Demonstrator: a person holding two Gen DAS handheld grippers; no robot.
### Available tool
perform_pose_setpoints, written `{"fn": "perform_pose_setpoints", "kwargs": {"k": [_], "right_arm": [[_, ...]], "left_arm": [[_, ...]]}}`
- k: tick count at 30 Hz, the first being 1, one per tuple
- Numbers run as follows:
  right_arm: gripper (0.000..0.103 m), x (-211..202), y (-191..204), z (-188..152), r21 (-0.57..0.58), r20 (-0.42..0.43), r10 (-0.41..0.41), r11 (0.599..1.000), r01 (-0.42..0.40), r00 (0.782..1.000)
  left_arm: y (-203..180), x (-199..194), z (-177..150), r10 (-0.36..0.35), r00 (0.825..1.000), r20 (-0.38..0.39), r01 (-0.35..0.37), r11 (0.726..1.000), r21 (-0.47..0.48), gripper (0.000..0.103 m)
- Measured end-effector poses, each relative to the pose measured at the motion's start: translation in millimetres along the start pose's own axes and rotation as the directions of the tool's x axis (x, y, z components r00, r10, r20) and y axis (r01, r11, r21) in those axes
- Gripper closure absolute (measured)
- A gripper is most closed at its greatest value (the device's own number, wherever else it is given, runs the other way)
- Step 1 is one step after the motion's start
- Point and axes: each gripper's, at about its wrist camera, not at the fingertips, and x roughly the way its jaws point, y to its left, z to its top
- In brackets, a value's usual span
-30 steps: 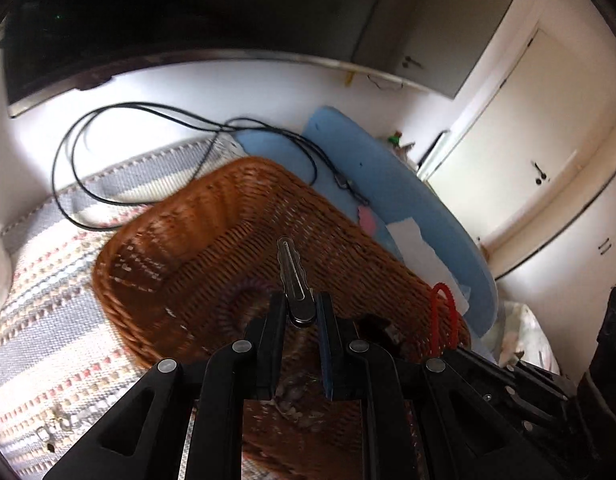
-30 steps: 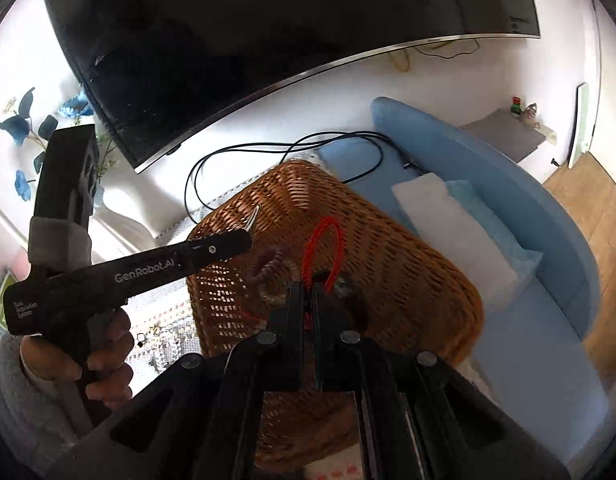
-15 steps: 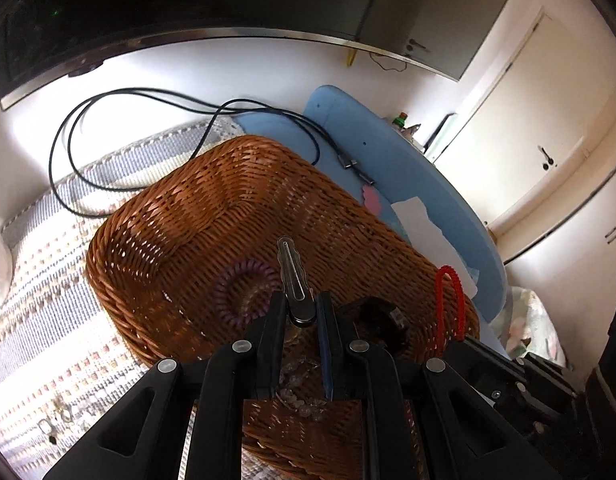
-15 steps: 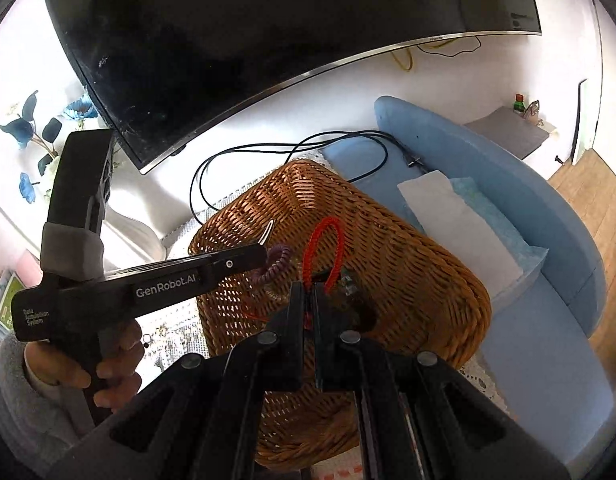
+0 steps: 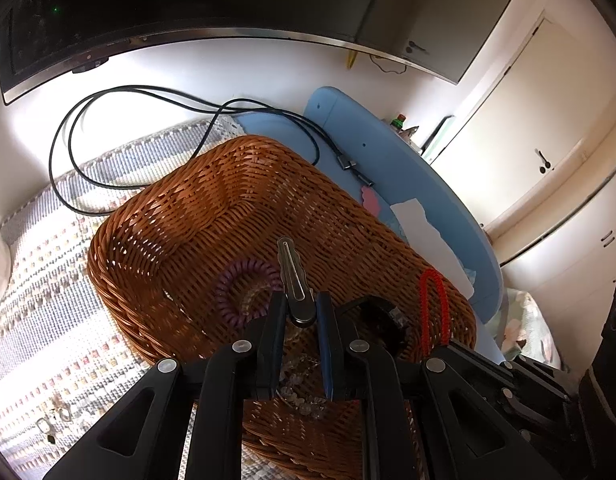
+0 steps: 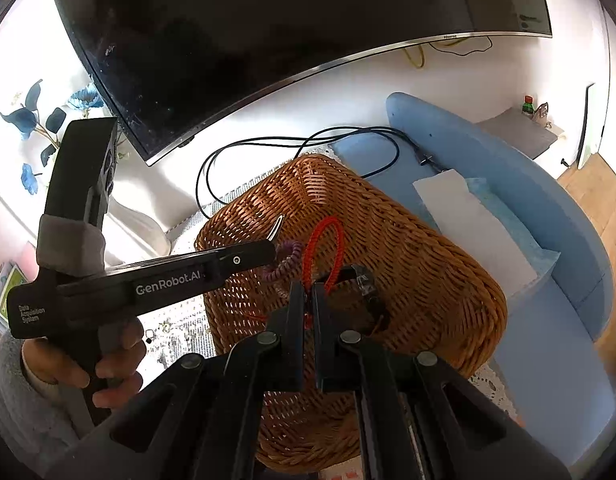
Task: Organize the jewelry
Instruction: 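Move both open tools back to the jewelry on the mat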
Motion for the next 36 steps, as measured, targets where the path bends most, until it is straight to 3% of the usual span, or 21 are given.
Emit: {"fn": "perform_pose_setpoints", "kwargs": {"k": [26,33,36], "right_arm": [[0.098,1,2,-1,-0.005,0.002,-0.011,1.000,0.011,1.000],[0.097,-1,5,0,-0.006,0.007,-0.003,1.000,0.003,1.000],[0.096,-1,4,1,-0.007,0.005,-0.001,1.000,0.001,1.000]], "left_arm": [[2,-3,-1,-0.026,1.000,-0.006,0.026,1.000,0.002,0.088],[8,-11,-1,-0.041,0.999,0.030,0.042,0.999,-0.025,0.087],[19,-19,-1,-0.090,0.995,0.045,0.093,0.994,-0.059,0.067]]}}
